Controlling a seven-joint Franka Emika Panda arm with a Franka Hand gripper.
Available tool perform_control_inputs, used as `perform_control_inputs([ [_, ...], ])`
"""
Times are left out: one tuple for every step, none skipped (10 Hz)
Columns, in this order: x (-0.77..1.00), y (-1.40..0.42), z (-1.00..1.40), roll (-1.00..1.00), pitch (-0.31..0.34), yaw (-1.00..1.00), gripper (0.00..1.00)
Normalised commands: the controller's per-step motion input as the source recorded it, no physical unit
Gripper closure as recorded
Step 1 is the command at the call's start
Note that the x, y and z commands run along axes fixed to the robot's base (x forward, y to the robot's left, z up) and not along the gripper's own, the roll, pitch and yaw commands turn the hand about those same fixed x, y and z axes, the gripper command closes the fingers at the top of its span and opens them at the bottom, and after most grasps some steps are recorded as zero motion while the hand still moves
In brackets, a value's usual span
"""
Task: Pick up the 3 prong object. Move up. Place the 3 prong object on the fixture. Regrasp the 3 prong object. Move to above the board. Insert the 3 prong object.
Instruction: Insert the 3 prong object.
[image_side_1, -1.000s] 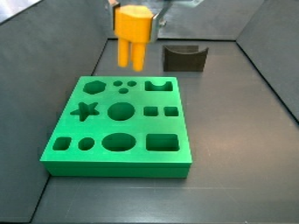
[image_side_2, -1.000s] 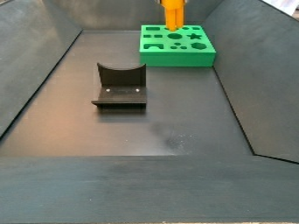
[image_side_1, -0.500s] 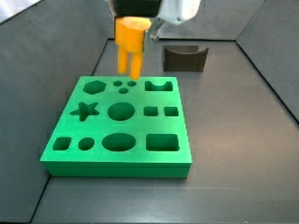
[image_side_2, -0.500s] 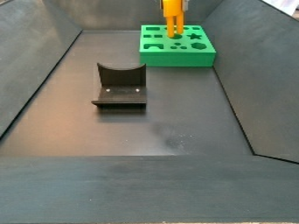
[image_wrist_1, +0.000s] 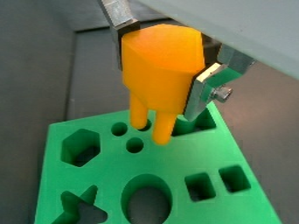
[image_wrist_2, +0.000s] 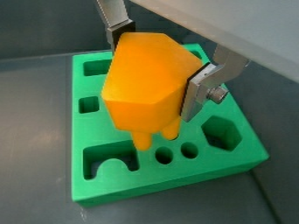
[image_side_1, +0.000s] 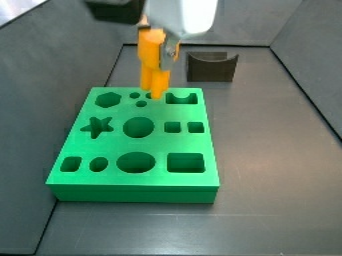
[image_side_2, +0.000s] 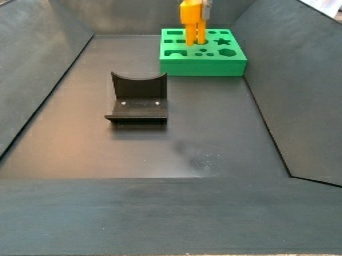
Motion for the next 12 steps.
perform_control_inputs([
  [0.00, 0.03, -0.41, -0.16, -0.210, -0.77, 1.00],
  [0.00, 0.09, -0.39, -0.14, -0.176, -0.74, 1.00],
  [0.00, 0.12, -0.19, -0.09, -0.101, -0.61, 1.00],
  [-0.03, 0.13, -0.13, -0.10, -0.089, -0.57, 1.00],
  [-0.08, 0.14, -0.07, -0.06, -0.070, -0.52, 1.00],
  [-0.17, 0.06, 0.00, 0.00, -0.026, -0.25, 1.00],
  [-0.11, 0.06, -0.06, 0.00, -0.013, -0.20, 1.00],
  [-0.26, 0.16, -0.11, 0.01, -0.056, -0.19, 1.00],
  [-0.37, 0.16, -0.13, 0.00, -0.110, -0.05, 1.00],
  [-0.33, 0.11, -0.22, 0.00, -0.166, 0.00, 1.00],
  [-0.43, 0.11, -0.24, 0.00, -0.216, 0.01, 1.00],
  [-0.33, 0.00, -0.17, 0.00, -0.164, 0.10, 1.00],
])
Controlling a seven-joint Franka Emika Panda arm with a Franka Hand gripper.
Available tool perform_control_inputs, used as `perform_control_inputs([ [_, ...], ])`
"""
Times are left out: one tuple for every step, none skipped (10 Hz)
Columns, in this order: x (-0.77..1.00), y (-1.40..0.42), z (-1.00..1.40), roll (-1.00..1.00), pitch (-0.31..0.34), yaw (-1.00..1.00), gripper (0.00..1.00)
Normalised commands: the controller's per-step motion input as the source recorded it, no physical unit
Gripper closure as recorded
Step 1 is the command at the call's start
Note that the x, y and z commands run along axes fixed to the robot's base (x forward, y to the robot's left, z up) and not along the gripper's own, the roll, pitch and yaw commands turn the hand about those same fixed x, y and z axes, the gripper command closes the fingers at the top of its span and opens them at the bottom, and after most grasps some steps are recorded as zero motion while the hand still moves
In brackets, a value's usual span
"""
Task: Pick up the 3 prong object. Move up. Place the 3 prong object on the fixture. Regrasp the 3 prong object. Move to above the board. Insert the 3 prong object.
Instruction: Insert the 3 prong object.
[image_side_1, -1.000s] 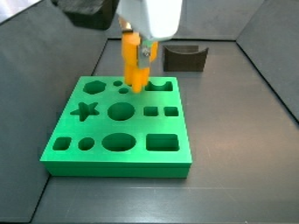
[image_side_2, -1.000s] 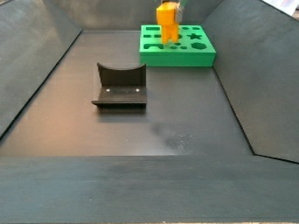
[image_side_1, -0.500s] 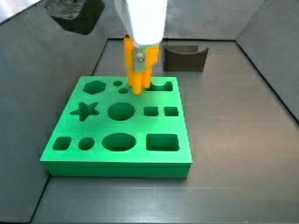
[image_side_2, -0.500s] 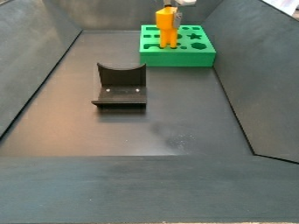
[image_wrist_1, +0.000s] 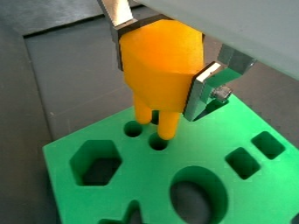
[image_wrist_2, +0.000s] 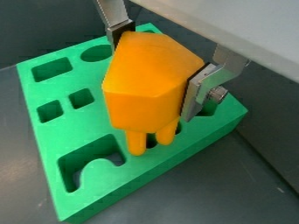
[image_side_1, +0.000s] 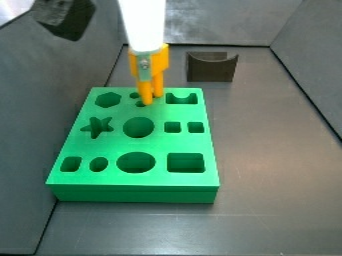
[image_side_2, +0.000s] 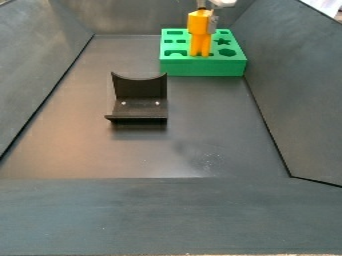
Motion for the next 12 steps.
perform_control_inputs([
  [-0.19, -0.05, -0.07, 0.00, -0.074, 0.08, 1.00],
  [-0.27, -0.10, 0.00, 0.00, -0.093, 0.09, 1.00],
  [-0.21, -0.10, -0.01, -0.01, -0.111, 0.14, 1.00],
  [-0.09, -0.06, 0.00, 0.00, -0.044, 0.11, 1.00],
  [-0.04, -0.03, -0.03, -0.02, 0.000, 0.11, 1.00],
  [0.00, -0.03, -0.11, 0.00, 0.017, 0.13, 1.00],
  [0.14, -0.12, -0.10, 0.04, 0.097, 0.18, 1.00],
  [0.25, -0.14, -0.18, 0.07, 0.170, 0.20, 1.00],
  [0.22, -0.13, -0.23, 0.05, 0.313, 0.15, 1.00],
  [0.26, -0.09, -0.32, 0.07, 0.366, 0.16, 1.00],
  [0.28, -0.01, -0.30, 0.19, 0.356, 0.23, 1.00],
  [0.27, 0.00, -0.20, 0.25, 0.363, 0.26, 1.00],
])
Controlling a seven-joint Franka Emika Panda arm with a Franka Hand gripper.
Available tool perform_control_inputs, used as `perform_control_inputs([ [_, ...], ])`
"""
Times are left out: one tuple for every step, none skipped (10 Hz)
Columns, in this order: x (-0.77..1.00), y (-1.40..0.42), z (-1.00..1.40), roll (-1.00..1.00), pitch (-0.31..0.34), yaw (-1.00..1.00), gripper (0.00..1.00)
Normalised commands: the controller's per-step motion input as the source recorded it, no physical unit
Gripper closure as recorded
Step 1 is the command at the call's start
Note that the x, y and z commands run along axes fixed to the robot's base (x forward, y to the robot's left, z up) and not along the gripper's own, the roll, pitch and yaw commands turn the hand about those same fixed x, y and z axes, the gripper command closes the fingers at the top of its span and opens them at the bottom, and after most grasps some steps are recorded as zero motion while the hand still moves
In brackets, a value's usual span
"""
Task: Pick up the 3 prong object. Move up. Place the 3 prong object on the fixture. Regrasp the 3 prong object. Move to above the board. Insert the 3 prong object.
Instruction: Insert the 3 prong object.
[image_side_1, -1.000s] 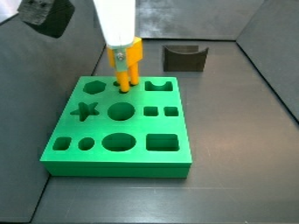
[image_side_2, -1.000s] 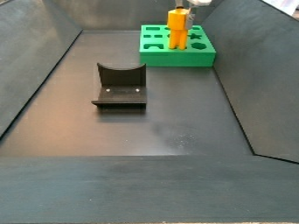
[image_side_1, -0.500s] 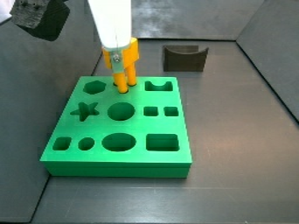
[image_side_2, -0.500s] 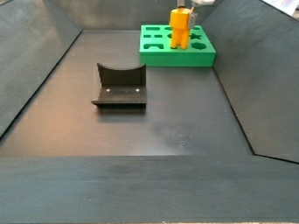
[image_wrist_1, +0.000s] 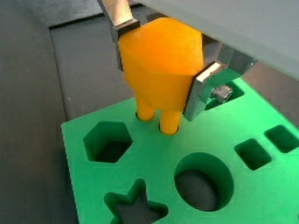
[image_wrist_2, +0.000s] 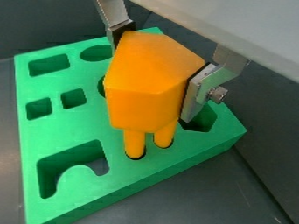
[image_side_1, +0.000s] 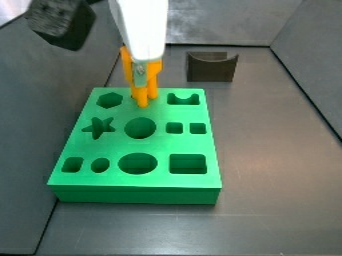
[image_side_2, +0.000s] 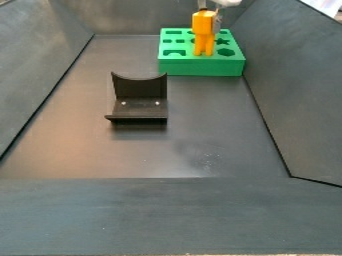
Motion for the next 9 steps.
perform_control_inputs([
  [0.28, 0.00, -0.20, 0.11, 0.446, 0.17, 1.00],
  [0.35, 0.00, -0.26, 0.03, 0.459, 0.12, 1.00],
  [0.37, 0.00, -0.44, 0.01, 0.387, 0.11, 1.00],
  [0.39, 0.03, -0.48, 0.00, 0.373, 0.00, 1.00],
  [0.28, 0.12, -0.50, -0.03, 0.354, -0.01, 1.00],
  [-0.16, 0.30, -0.75, -0.16, 0.020, 0.00, 1.00],
  [-0.24, 0.30, -0.49, -0.32, -0.141, 0.03, 1.00],
  [-0.29, 0.20, -0.15, -0.32, -0.360, 0.13, 1.00],
  [-0.19, 0.13, -0.27, -0.30, -0.307, 0.05, 1.00],
])
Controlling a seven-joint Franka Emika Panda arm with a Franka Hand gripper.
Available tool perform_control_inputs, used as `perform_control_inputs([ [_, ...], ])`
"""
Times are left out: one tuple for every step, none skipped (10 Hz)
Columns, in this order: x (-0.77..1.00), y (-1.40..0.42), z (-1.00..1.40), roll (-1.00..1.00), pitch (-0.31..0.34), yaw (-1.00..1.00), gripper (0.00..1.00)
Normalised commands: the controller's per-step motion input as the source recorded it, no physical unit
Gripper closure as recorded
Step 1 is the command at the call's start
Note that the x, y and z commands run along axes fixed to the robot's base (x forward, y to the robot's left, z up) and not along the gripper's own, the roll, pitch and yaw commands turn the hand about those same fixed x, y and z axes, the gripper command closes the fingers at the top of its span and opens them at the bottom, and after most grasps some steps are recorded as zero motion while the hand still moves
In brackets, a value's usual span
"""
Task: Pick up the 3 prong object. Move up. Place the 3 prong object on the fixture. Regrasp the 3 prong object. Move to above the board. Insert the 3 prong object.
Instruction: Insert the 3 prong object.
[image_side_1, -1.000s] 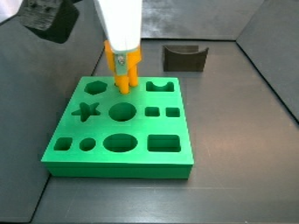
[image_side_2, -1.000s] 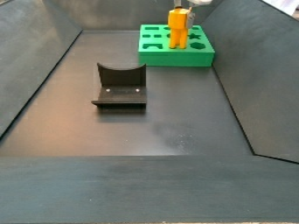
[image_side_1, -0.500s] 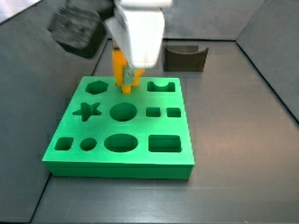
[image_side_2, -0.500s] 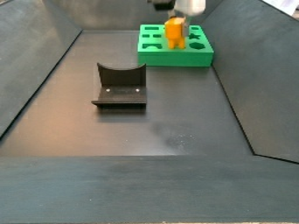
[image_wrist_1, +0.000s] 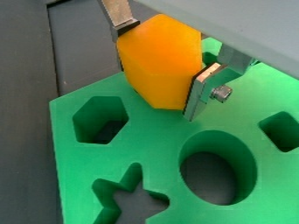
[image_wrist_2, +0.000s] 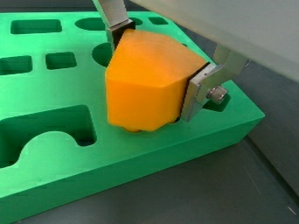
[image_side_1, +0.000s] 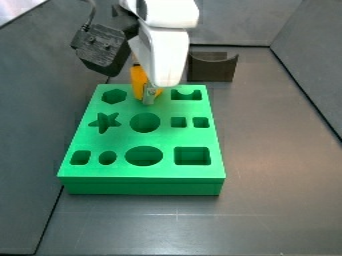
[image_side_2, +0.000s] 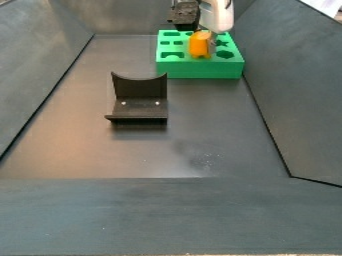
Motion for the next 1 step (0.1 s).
perform_control_inputs([
  [-0.25, -0.04, -0.33, -0.12, -0.403, 0.15, 1.00],
])
